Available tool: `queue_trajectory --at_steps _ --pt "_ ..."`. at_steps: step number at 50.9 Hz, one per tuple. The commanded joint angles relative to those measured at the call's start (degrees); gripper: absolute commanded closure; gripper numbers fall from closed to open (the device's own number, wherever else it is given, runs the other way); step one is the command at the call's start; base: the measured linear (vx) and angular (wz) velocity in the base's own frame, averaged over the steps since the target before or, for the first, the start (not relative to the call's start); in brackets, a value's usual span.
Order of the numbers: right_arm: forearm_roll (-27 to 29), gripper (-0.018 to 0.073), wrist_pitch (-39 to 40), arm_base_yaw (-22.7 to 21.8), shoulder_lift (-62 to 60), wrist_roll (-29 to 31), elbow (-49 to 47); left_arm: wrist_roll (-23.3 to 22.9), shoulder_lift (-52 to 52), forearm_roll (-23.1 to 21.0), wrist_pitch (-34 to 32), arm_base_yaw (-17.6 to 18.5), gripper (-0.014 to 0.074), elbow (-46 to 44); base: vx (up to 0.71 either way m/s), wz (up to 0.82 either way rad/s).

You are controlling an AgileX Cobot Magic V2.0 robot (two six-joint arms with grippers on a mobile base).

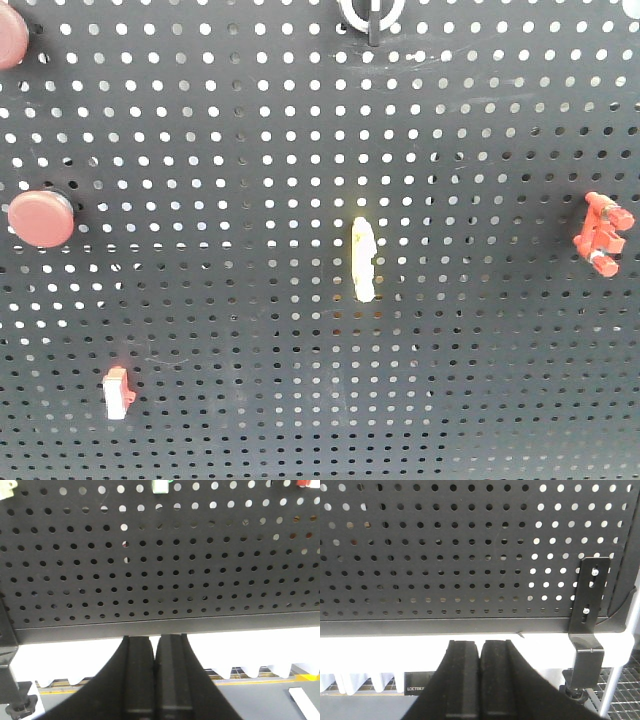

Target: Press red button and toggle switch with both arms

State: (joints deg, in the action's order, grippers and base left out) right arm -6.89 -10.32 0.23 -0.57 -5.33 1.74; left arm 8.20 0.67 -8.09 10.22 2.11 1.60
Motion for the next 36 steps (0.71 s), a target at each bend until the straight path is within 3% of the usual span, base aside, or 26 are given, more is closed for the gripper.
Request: queue_trajectory --at_steps 1,23,30,36 --pt "-1.2 0.0563 4.9 -0.4 -0.9 0.8 0.7 -0.2 -0.3 -0.6 -4.5 -0.3 0.0594 1.6 0.0 0.0" --pt "-1.6 0.0563 6.2 -0.4 -0.9 0.4 0.7 -0.1 -0.3 -0.6 -6.4 -0.3 0.0594 1.5 0.0 0.0" --pt "-1.6 0.0563 12.7 -0.4 -0.9 0.2 0.7 -0.4 -0.3 -1.3 -10.8 -0.3 0.0594 1.5 0.0 0.0" --pt "-1.3 0.0563 21.0 -0.4 -0.9 -0.5 0.0 -2.1 -0.3 -5.1 -20.8 -0.3 0.0594 1.2 0.0 0.0"
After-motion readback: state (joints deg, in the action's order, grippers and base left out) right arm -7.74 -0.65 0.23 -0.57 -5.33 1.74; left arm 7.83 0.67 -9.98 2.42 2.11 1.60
